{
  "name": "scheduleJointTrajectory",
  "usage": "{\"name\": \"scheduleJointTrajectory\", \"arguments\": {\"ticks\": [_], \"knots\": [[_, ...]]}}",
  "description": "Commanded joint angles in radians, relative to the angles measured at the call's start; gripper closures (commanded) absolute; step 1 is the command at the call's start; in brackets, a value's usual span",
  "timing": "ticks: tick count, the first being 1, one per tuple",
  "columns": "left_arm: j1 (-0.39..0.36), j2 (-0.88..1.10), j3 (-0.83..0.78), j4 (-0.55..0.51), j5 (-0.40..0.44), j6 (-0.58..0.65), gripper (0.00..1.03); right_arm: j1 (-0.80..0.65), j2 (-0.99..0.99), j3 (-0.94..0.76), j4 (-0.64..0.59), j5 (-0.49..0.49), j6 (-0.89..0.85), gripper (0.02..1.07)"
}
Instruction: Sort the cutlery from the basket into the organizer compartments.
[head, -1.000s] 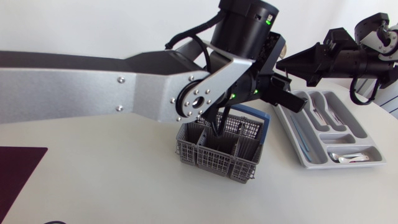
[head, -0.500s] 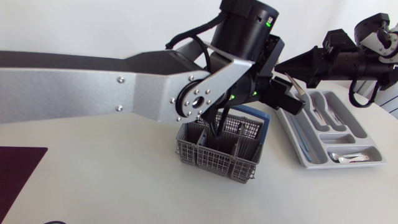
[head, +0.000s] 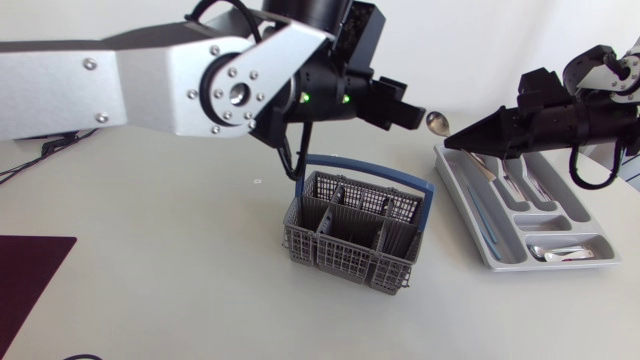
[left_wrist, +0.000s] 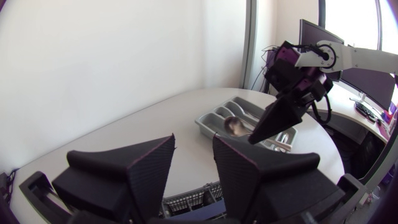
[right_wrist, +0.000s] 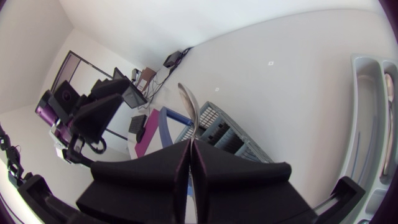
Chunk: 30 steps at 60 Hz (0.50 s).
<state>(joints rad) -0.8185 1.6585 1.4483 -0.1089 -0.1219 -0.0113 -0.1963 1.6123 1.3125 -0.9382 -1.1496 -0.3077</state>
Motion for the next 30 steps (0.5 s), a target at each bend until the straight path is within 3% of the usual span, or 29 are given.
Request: {"name": "scheduleJointTrajectory", "arguments": {"ticks": [1, 13, 24, 30], "knots": [[0.044, -0.034, -0.002, -0.032, -0.009, 0.025, 0.58, -0.04, 0.051, 0.059, -0.083, 0.019, -0.169, 1.01], [0.114, -0.072, -0.042, -0.069, -0.009, 0.054, 0.58, -0.12, 0.163, 0.157, -0.336, 0.091, -0.472, 1.01], [0.165, -0.103, -0.086, -0.098, -0.009, 0.076, 0.56, -0.186, 0.248, 0.199, -0.473, 0.211, -0.723, 1.01], [0.194, -0.126, -0.117, -0.106, -0.009, 0.083, 0.55, -0.247, 0.301, 0.238, -0.49, 0.268, -0.8, 1.01]]}}
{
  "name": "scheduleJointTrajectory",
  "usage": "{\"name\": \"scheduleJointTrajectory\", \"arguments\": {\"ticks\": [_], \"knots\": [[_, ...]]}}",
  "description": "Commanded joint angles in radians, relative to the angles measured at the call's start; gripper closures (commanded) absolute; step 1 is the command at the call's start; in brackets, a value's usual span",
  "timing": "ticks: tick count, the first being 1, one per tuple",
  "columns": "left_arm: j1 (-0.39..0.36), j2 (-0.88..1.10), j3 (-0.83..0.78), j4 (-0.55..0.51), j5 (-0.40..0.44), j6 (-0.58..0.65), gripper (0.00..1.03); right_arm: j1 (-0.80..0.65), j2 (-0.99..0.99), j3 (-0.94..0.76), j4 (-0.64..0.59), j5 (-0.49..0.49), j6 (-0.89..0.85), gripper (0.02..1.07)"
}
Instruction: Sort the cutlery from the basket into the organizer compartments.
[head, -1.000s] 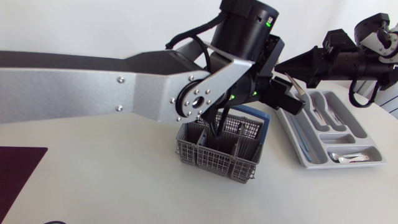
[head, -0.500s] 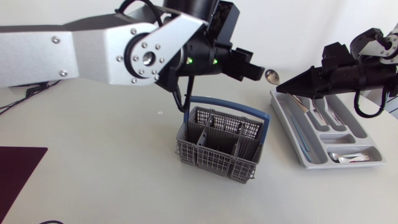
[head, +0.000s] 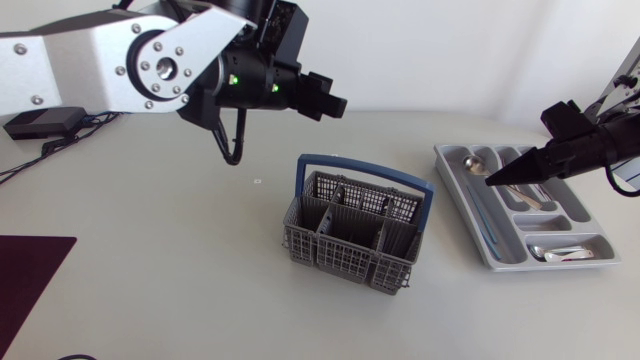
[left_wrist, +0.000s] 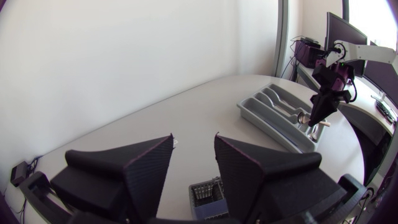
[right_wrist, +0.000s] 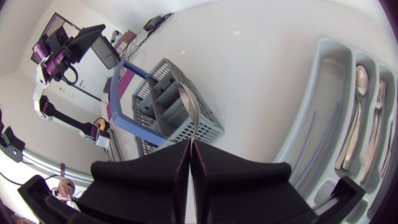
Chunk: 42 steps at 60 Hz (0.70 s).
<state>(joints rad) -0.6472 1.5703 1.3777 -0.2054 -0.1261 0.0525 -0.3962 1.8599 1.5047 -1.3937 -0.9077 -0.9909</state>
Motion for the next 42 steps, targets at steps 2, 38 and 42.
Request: {"name": "scheduleJointTrajectory", "arguments": {"ticks": [2, 38, 42], "knots": [[0.032, -0.044, -0.055, -0.015, -0.004, 0.023, 0.55, -0.064, 0.073, 0.065, -0.073, 0.049, -0.17, 1.01], [0.09, -0.113, -0.166, -0.069, -0.004, 0.024, 0.49, -0.305, 0.294, 0.181, -0.045, 0.334, -0.476, 1.01], [0.089, -0.115, -0.166, -0.069, -0.003, 0.023, 0.49, -0.313, 0.294, 0.169, -0.042, 0.334, -0.485, 1.01]]}}
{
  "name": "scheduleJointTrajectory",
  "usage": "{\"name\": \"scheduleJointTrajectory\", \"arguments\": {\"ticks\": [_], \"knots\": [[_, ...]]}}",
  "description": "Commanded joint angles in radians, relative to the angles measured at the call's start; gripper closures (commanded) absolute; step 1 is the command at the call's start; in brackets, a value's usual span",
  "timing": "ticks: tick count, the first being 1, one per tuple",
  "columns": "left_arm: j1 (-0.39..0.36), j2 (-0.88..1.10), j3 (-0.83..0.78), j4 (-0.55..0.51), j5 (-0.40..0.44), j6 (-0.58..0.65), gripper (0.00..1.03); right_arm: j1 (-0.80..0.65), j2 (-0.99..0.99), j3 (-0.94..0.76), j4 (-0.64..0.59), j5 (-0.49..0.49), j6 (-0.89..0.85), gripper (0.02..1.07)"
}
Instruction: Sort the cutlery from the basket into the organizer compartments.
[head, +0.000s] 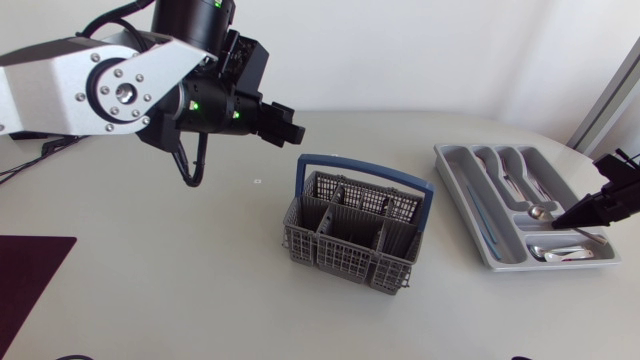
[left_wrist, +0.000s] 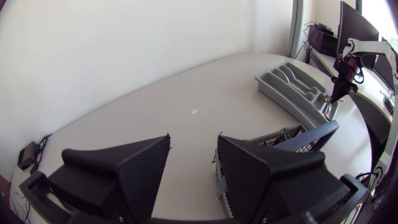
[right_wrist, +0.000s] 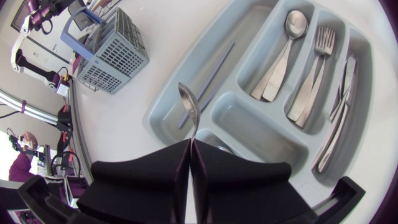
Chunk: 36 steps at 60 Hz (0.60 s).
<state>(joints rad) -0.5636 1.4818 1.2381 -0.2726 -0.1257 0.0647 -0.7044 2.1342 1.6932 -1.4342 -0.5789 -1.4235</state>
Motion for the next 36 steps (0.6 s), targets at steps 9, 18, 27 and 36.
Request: {"name": "scheduleJointTrajectory", "arguments": {"ticks": [9, 18, 27, 36], "knots": [[-0.009, -0.026, -0.02, 0.0, -0.005, 0.004, 0.49, -0.018, 0.02, -0.018, 0.008, 0.005, -0.052, 1.01], [-0.021, -0.028, -0.019, 0.001, -0.005, 0.0, 0.49, -0.024, 0.023, -0.038, 0.031, 0.005, -0.051, 1.01], [-0.027, -0.029, -0.037, 0.012, -0.005, -0.003, 0.49, -0.027, 0.004, -0.104, 0.15, 0.017, -0.028, 1.01], [-0.036, -0.038, -0.054, 0.029, -0.005, -0.003, 0.49, -0.029, 0.0, -0.17, 0.279, 0.065, -0.045, 1.01]]}}
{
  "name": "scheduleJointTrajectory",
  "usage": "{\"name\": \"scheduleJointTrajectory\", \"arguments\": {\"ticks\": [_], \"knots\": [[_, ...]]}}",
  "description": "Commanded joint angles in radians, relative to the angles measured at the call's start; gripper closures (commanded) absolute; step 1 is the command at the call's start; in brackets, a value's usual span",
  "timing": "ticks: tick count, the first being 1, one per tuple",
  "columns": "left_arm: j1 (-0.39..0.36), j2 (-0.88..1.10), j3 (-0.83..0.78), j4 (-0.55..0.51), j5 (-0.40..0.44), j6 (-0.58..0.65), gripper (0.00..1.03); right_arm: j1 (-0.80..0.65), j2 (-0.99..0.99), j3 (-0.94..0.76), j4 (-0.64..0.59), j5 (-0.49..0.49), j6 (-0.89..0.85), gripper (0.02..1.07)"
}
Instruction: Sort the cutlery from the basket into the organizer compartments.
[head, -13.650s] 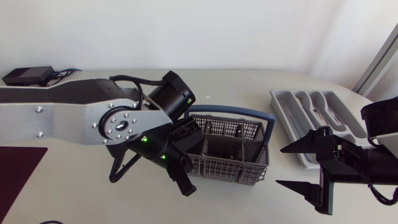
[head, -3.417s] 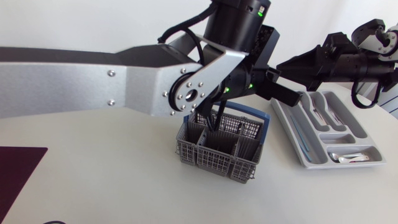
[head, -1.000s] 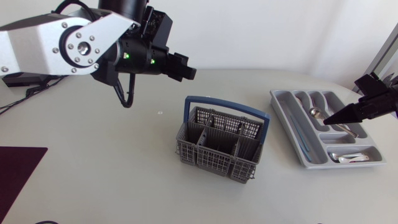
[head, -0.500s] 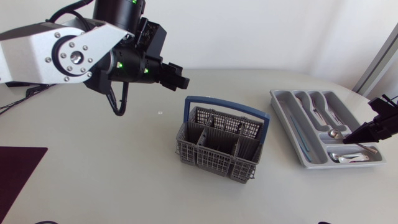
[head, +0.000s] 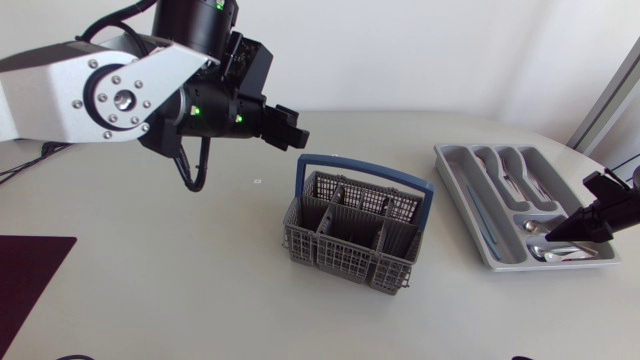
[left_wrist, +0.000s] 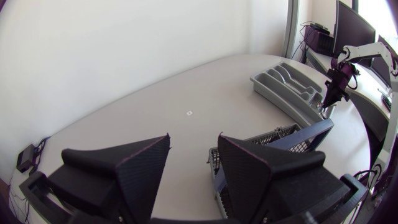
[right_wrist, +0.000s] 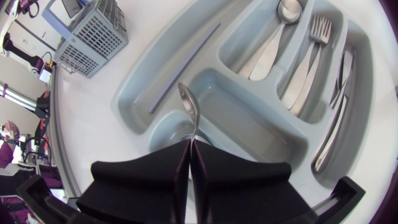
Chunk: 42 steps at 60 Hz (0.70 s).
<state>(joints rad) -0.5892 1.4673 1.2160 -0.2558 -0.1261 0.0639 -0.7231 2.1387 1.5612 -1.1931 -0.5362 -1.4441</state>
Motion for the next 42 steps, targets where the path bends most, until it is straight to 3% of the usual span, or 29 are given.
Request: {"name": "scheduleJointTrajectory", "arguments": {"ticks": [1, 25, 42], "knots": [[-0.011, -0.025, -0.032, 0.012, -0.004, -0.003, 0.49, -0.012, 0.004, -0.032, 0.038, 0.025, -0.027, 1.01], [-0.014, -0.045, -0.042, 0.013, -0.006, -0.001, 0.49, -0.084, 0.151, 0.137, -0.017, 0.079, -0.205, 1.01], [-0.032, -0.047, -0.038, 0.013, -0.024, -0.001, 0.49, -0.081, 0.101, 0.091, 0.046, 0.124, -0.274, 1.01]]}}
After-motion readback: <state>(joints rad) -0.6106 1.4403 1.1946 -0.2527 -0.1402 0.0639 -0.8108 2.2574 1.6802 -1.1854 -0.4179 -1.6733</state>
